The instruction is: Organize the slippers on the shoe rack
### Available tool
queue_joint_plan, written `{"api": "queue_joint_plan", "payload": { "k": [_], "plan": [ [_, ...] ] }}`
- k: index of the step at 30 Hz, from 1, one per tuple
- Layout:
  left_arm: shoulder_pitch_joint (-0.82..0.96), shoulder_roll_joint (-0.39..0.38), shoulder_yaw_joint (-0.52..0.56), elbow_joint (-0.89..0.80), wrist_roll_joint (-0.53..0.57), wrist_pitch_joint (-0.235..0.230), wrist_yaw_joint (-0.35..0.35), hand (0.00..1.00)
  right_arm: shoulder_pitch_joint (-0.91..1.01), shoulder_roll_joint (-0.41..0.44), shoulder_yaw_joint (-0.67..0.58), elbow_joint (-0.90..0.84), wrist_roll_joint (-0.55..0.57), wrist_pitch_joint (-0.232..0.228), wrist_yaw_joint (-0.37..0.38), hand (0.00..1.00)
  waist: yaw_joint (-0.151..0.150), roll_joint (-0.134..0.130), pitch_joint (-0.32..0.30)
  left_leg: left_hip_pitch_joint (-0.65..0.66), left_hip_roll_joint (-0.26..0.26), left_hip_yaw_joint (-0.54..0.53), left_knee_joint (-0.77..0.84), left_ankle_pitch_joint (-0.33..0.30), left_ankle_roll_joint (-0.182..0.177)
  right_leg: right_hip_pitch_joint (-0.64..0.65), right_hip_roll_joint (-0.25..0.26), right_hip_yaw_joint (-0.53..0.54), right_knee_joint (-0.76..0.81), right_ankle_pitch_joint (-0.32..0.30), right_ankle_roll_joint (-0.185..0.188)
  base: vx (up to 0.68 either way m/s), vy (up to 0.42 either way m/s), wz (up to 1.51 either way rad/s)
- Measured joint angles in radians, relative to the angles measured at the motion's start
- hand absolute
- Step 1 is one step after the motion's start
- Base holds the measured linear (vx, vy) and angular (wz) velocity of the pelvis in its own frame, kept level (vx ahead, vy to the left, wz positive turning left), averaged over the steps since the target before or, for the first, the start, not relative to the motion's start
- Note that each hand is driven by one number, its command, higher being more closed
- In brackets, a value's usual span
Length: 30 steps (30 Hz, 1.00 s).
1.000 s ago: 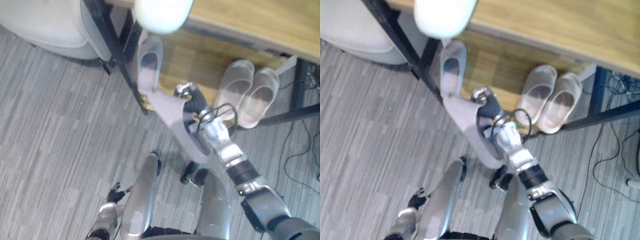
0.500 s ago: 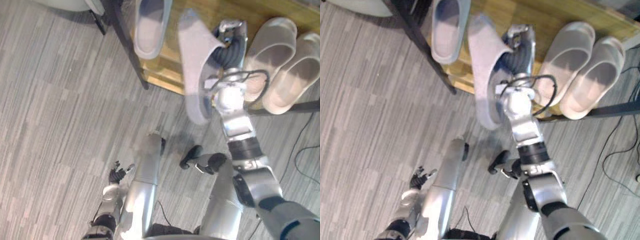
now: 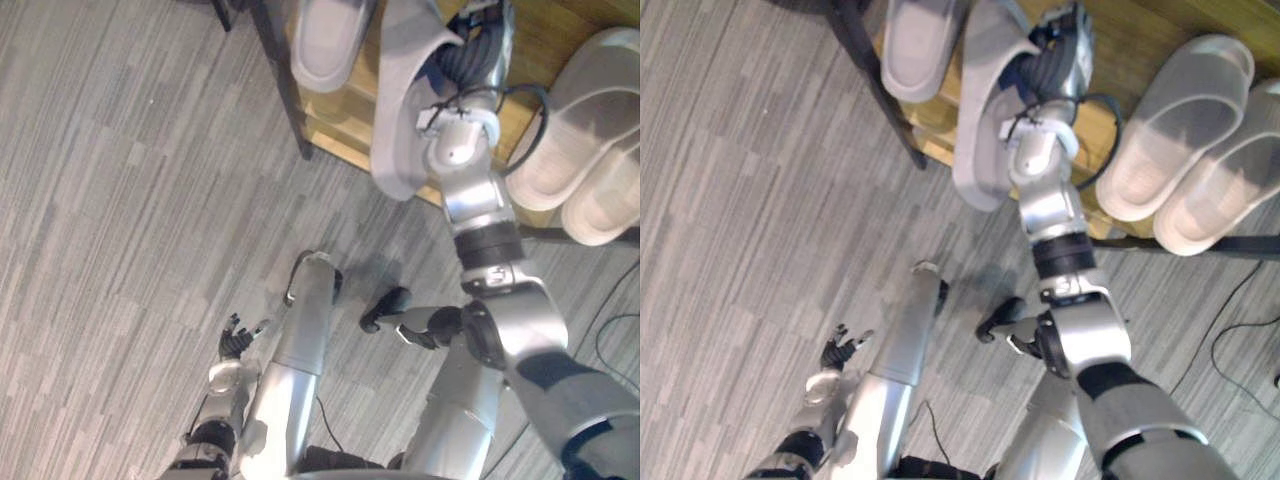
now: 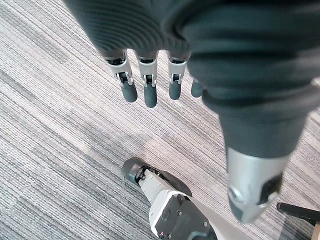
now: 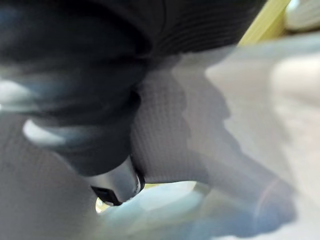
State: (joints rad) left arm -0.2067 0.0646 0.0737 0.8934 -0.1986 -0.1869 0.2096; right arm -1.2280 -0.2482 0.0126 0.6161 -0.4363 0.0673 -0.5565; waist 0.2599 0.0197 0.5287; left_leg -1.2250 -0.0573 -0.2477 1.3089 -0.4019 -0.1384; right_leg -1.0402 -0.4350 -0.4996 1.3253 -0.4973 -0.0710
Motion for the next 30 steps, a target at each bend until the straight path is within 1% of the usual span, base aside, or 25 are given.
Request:
{"api": "queue_joint_plan", "payload": {
  "k": [2, 3, 4, 5, 7, 11, 16, 18, 21, 22, 24, 30],
  "plan": [
    [-0.004, 0.001, -0.009, 0.000, 0.000, -0.002, 0.005, 0.00, -0.021, -0.004, 0.000, 0.017, 0.000, 0.000, -0.011, 1.00, 0.002, 0.000, 0.000, -0.009, -0.005, -0.006, 0.000, 0.002, -0.003, -0.006, -0.002, -0.005, 0.002, -0.001, 0.001, -0.01, 0.013, 0.10],
    [-0.011, 0.001, -0.022, 0.000, 0.000, -0.002, 0.005, 0.00, -0.045, -0.018, 0.000, 0.038, 0.000, 0.001, -0.022, 1.00, 0.008, 0.000, 0.000, -0.021, -0.009, -0.011, 0.000, 0.004, -0.007, -0.013, -0.006, -0.010, 0.007, -0.003, 0.001, -0.01, 0.027, 0.20],
    [-0.016, 0.001, -0.028, 0.000, -0.001, -0.003, 0.005, 0.00, -0.058, -0.032, 0.000, 0.051, 0.000, 0.003, -0.036, 1.00, 0.012, 0.000, 0.000, -0.026, -0.016, -0.016, -0.001, 0.005, -0.007, -0.013, -0.019, -0.020, 0.014, -0.010, -0.005, -0.01, 0.028, 0.18],
    [-0.017, 0.001, -0.029, 0.000, -0.001, -0.003, 0.005, 0.00, -0.060, -0.034, 0.000, 0.054, 0.000, 0.003, -0.038, 1.00, 0.012, 0.000, 0.000, -0.027, -0.018, -0.017, -0.001, 0.005, -0.007, -0.013, -0.020, -0.021, 0.015, -0.011, -0.006, 0.00, 0.023, 0.25],
    [-0.020, 0.001, -0.036, 0.000, -0.003, -0.004, 0.005, 0.00, -0.088, -0.052, -0.001, 0.091, 0.000, 0.008, -0.057, 1.00, 0.014, 0.000, 0.000, -0.033, -0.031, -0.026, -0.009, 0.011, -0.011, -0.015, -0.030, -0.028, 0.021, -0.020, -0.001, -0.01, 0.024, 0.22],
    [-0.022, 0.002, -0.051, 0.000, -0.003, -0.004, 0.005, 0.00, -0.113, -0.075, 0.000, 0.124, 0.000, 0.012, -0.063, 1.00, 0.017, 0.000, 0.000, -0.036, -0.032, -0.029, -0.018, 0.016, -0.013, -0.015, -0.035, -0.037, 0.021, -0.027, -0.003, -0.02, 0.023, 0.10],
    [-0.034, 0.003, -0.063, 0.000, -0.023, -0.004, 0.005, 0.00, -0.149, -0.111, 0.001, 0.141, 0.000, 0.014, -0.082, 1.00, 0.022, 0.000, -0.002, -0.061, -0.042, -0.037, -0.032, 0.032, -0.024, -0.039, -0.047, -0.046, 0.030, -0.033, -0.012, -0.02, 0.028, 0.11],
    [-0.036, 0.003, -0.065, 0.000, -0.031, -0.004, 0.005, 0.00, -0.167, -0.122, 0.001, 0.149, 0.002, 0.020, -0.081, 1.00, 0.024, 0.000, -0.002, -0.066, -0.042, -0.041, -0.033, 0.038, -0.036, -0.043, -0.049, -0.051, 0.034, -0.035, -0.015, 0.00, 0.000, 0.00],
    [-0.038, 0.003, -0.072, -0.001, -0.034, -0.005, 0.005, 0.00, -0.167, -0.133, 0.002, 0.150, 0.002, 0.023, -0.082, 1.00, 0.029, 0.000, -0.002, -0.067, -0.042, -0.044, -0.035, 0.037, -0.034, -0.043, -0.049, -0.054, 0.035, -0.036, -0.016, -0.02, 0.049, 0.01],
    [-0.039, 0.003, -0.072, -0.001, -0.034, -0.005, 0.004, 0.00, -0.167, -0.136, 0.003, 0.150, 0.002, 0.023, -0.082, 0.00, 0.030, 0.000, -0.002, -0.067, -0.042, -0.045, -0.035, 0.037, -0.034, -0.043, -0.049, -0.054, 0.035, -0.036, -0.016, -0.03, 0.055, 0.01],
    [-0.040, 0.001, -0.072, -0.001, -0.039, -0.005, 0.004, 0.00, -0.167, -0.154, 0.003, 0.154, 0.003, 0.034, -0.088, 0.00, 0.039, 0.000, -0.002, -0.068, -0.042, -0.046, -0.035, 0.038, -0.033, -0.043, -0.049, -0.056, 0.035, -0.036, -0.016, -0.03, 0.064, 0.01],
    [-0.041, 0.001, -0.072, -0.001, -0.041, -0.005, 0.004, 0.00, -0.167, -0.156, 0.003, 0.154, 0.007, 0.044, -0.095, 0.00, 0.041, 0.000, -0.002, -0.067, -0.040, -0.044, -0.036, 0.039, -0.033, -0.043, -0.049, -0.055, 0.035, -0.036, -0.016, -0.02, 0.060, 0.00]
  ]
}}
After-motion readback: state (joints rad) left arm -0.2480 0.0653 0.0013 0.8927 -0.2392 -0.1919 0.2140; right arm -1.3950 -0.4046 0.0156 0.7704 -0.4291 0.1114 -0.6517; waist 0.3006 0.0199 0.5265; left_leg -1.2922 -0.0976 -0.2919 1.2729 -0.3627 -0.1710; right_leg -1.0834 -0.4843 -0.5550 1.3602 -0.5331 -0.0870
